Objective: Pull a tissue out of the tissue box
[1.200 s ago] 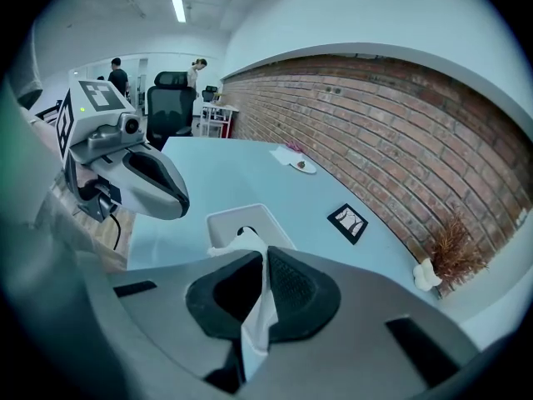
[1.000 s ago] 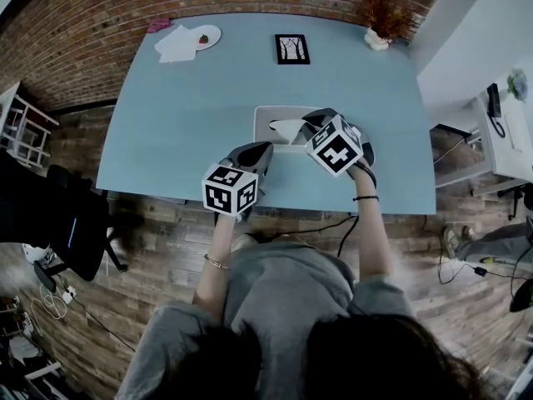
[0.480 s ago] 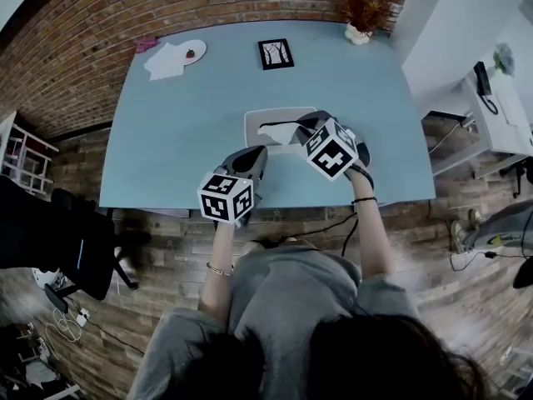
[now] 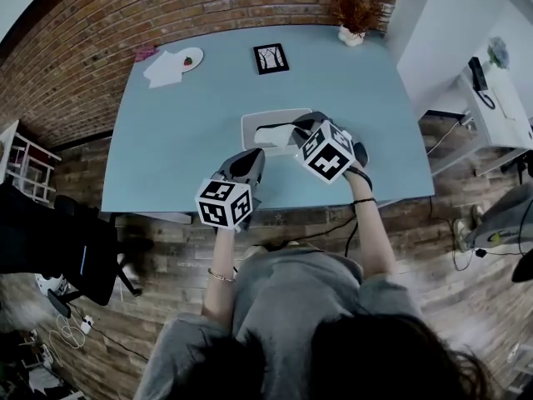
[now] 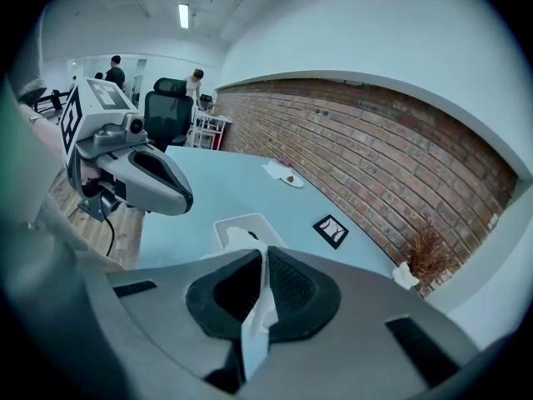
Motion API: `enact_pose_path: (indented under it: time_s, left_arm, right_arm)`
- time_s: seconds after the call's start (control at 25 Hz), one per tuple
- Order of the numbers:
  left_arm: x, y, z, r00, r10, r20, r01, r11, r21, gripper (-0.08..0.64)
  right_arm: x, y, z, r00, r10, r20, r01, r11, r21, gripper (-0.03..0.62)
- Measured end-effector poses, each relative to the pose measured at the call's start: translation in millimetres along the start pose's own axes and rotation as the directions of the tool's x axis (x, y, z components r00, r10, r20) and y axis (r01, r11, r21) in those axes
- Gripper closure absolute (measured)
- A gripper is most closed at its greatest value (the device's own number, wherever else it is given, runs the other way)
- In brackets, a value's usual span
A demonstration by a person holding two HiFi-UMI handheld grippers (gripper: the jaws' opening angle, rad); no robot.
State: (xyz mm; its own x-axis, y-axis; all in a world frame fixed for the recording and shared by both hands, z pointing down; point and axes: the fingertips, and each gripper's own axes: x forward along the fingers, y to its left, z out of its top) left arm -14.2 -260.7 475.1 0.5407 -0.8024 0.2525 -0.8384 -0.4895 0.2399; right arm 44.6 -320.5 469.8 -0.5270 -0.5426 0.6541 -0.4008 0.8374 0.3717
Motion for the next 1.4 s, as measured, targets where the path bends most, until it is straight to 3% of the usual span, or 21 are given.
enact_pose_path:
  time_s: [0.56,1.4]
  left_arm:
    - [-10.7,-12.3,1.1,1.0,0.016,0.025,-0.017,1.0,0.011,0.557]
    - [-23.0,-26.0,18.1,0.997,0.011,0.078,-0.015,0.998,0.053,0.557]
  right_arm:
    - [-21.0,0.4,2.5,0.997,-0.047,0.055,0.047,0.999,0.006,0.59]
    - [-70.3,-7.4,16.7,0.97,-0.095,0.223,0.067,0.99,0.128,0.591]
